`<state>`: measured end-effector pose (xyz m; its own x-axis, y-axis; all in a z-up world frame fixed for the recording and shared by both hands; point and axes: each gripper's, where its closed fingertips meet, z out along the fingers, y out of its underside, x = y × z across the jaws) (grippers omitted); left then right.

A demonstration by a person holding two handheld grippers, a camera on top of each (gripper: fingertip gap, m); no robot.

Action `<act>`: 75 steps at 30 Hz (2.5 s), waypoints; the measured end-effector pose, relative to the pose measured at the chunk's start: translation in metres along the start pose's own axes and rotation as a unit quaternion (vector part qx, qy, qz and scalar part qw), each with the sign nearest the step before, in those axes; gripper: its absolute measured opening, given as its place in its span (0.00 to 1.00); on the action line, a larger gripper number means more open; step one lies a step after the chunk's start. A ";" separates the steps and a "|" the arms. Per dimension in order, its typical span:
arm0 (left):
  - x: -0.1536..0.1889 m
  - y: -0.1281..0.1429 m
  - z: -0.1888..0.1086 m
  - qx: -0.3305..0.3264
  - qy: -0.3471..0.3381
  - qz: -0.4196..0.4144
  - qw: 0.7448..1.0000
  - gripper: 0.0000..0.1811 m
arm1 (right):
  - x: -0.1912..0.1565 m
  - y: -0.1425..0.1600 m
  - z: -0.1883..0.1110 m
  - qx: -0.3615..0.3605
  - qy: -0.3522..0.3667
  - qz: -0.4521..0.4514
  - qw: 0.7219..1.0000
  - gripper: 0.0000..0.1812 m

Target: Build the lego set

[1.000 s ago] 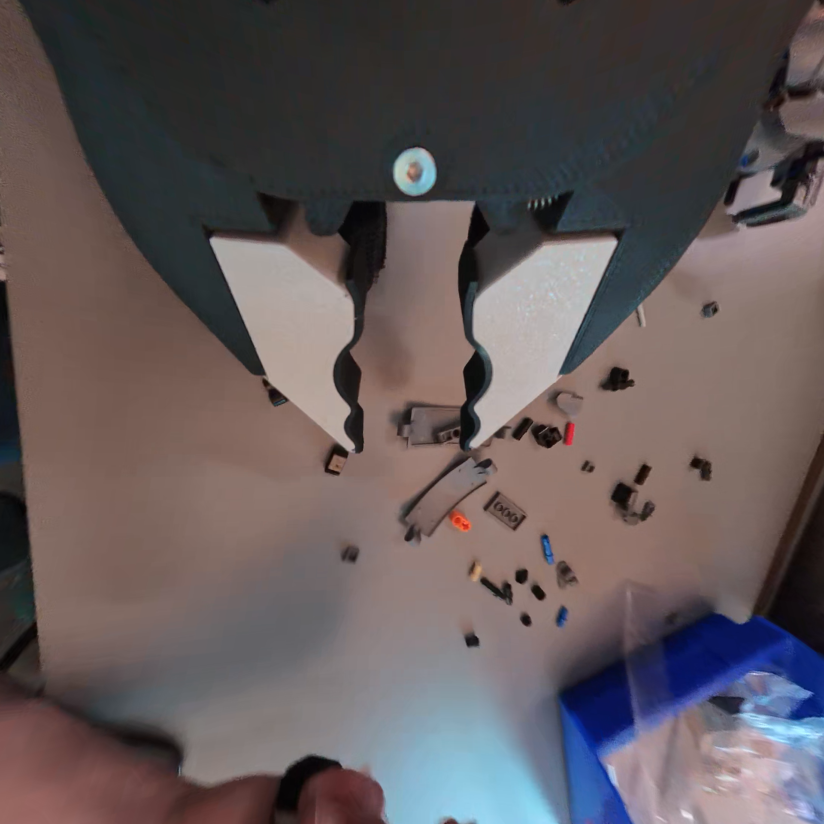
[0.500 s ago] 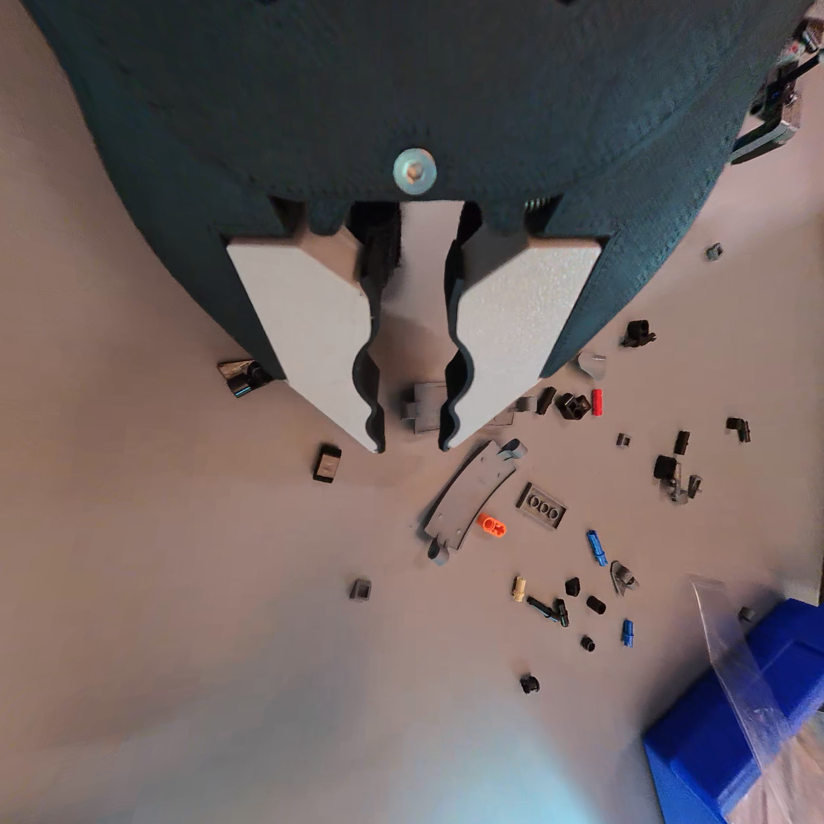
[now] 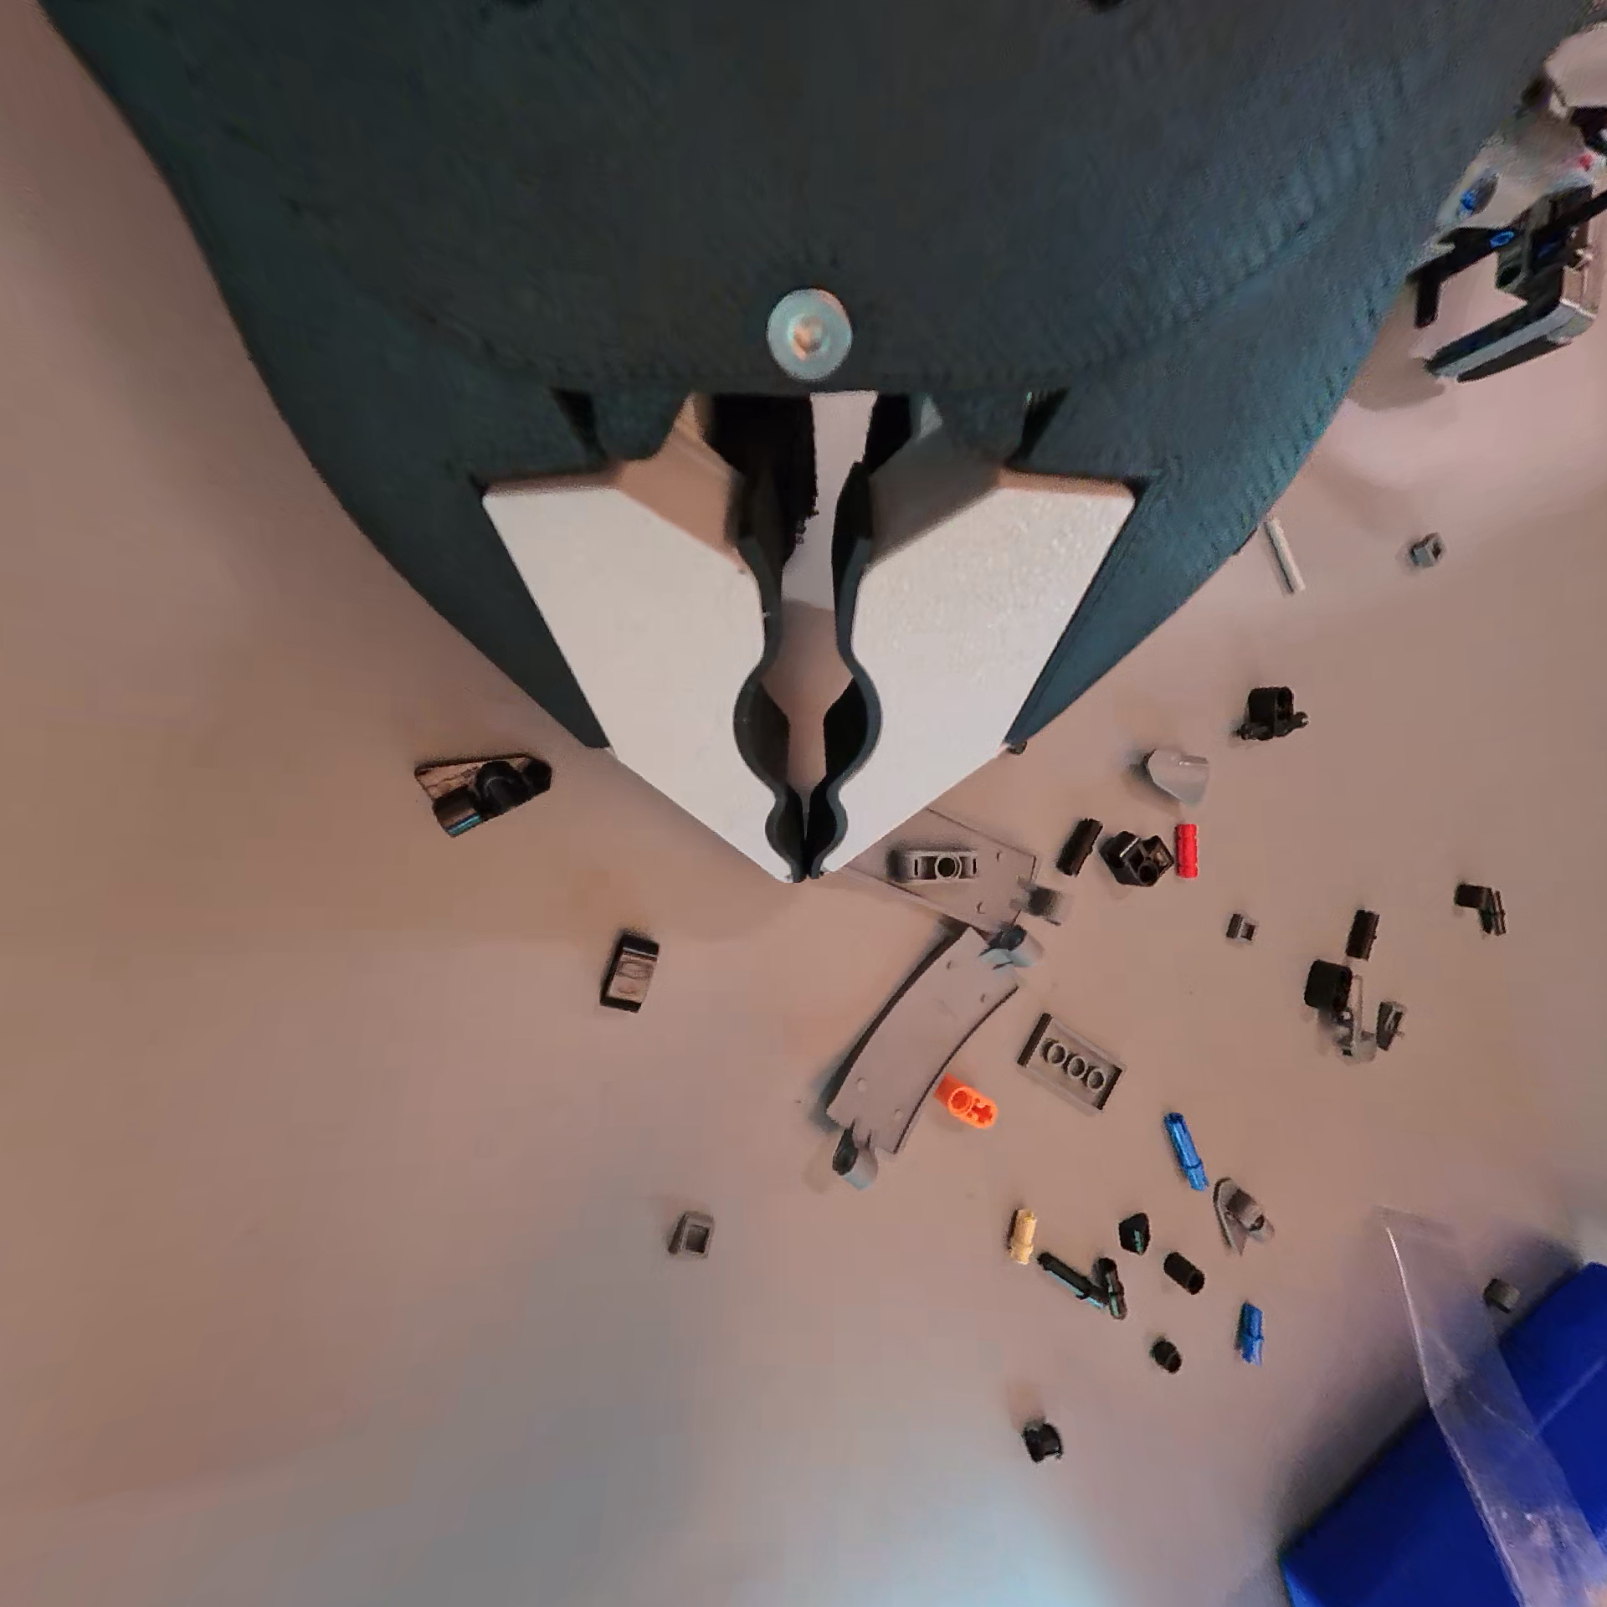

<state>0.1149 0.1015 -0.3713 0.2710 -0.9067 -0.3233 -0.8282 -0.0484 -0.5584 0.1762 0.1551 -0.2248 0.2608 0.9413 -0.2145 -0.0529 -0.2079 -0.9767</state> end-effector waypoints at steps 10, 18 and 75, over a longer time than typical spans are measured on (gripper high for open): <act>-0.025 0.019 -0.007 -0.057 -0.063 -0.032 0.996 0.11 | 0.002 0.001 0.000 -0.002 0.002 0.001 1.000 0.00; -0.047 0.014 -0.022 -0.017 -0.099 -0.057 0.993 0.15 | 0.005 0.000 -0.001 0.003 0.009 0.004 1.000 0.00; 0.028 0.006 -0.013 -0.084 0.069 -0.086 0.990 0.00 | 0.001 -0.008 -0.006 0.030 -0.015 0.025 0.999 0.00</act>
<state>0.1110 0.0699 -0.3740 0.3553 -0.9269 -0.1212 -0.8485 -0.2653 -0.4579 0.1828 0.1564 -0.2176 0.2275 0.9377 -0.2628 -0.1231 -0.2400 -0.9629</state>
